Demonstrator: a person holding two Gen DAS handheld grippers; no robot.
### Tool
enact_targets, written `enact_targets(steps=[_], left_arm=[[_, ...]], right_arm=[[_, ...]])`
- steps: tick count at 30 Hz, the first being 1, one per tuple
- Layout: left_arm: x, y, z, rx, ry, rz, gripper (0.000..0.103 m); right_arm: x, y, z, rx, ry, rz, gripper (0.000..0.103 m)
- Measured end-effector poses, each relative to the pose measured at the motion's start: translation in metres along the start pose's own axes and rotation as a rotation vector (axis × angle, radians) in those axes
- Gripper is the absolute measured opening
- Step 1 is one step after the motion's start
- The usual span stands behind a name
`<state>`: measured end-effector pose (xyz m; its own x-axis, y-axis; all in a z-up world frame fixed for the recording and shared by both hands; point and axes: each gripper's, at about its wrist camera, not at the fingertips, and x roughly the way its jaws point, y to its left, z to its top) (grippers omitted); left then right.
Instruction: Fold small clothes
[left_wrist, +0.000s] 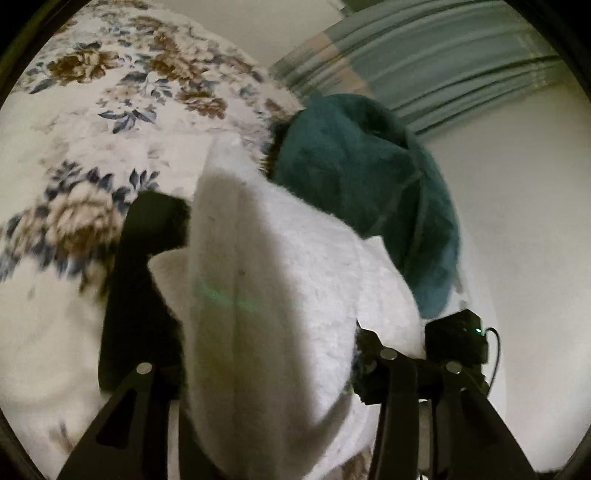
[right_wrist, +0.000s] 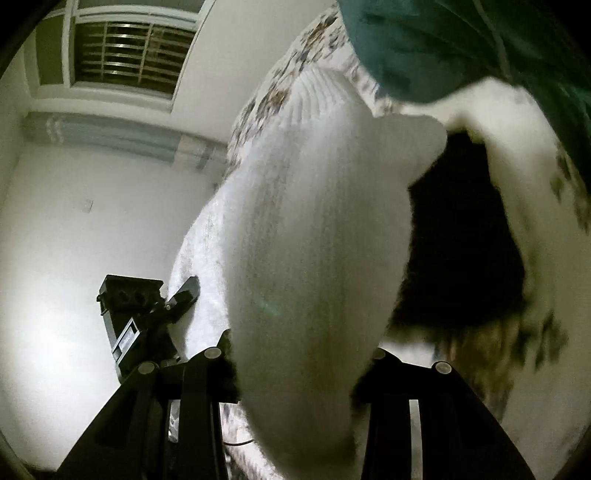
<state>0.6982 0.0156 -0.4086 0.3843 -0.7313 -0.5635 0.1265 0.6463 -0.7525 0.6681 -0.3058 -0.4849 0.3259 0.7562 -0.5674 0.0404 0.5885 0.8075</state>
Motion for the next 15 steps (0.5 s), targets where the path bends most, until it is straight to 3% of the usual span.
enact_targets(steps=[3, 6, 8, 10, 12, 13, 15], left_arm=[[0.049, 0.044, 0.015, -0.026, 0.071, 0.07, 0.042], [0.095, 0.087, 0.009, -0.062, 0.208, 0.16, 0.045], [0.098, 0.097, 0.007, -0.086, 0.216, 0.117, 0.046], [0.088, 0.095, 0.007, -0.085, 0.199, 0.112, 0.047], [0.074, 0.086, 0.003, -0.049, 0.173, 0.171, 0.05], [0.067, 0.079, 0.0, -0.02, 0.157, 0.215, 0.053], [0.054, 0.063, -0.01, 0.061, 0.1, 0.352, 0.069]], right_arm=[[0.042, -0.04, 0.03, 0.038, 0.022, -0.041, 0.04], [0.069, -0.085, 0.044, 0.088, 0.064, -0.114, 0.04], [0.075, -0.102, 0.047, 0.103, 0.072, -0.129, 0.044], [0.075, -0.105, 0.049, 0.127, 0.074, -0.138, 0.058], [0.074, -0.093, 0.047, 0.081, 0.068, -0.232, 0.073], [0.068, -0.085, 0.044, 0.028, 0.053, -0.329, 0.076], [0.061, -0.066, 0.033, -0.093, 0.013, -0.513, 0.09]])
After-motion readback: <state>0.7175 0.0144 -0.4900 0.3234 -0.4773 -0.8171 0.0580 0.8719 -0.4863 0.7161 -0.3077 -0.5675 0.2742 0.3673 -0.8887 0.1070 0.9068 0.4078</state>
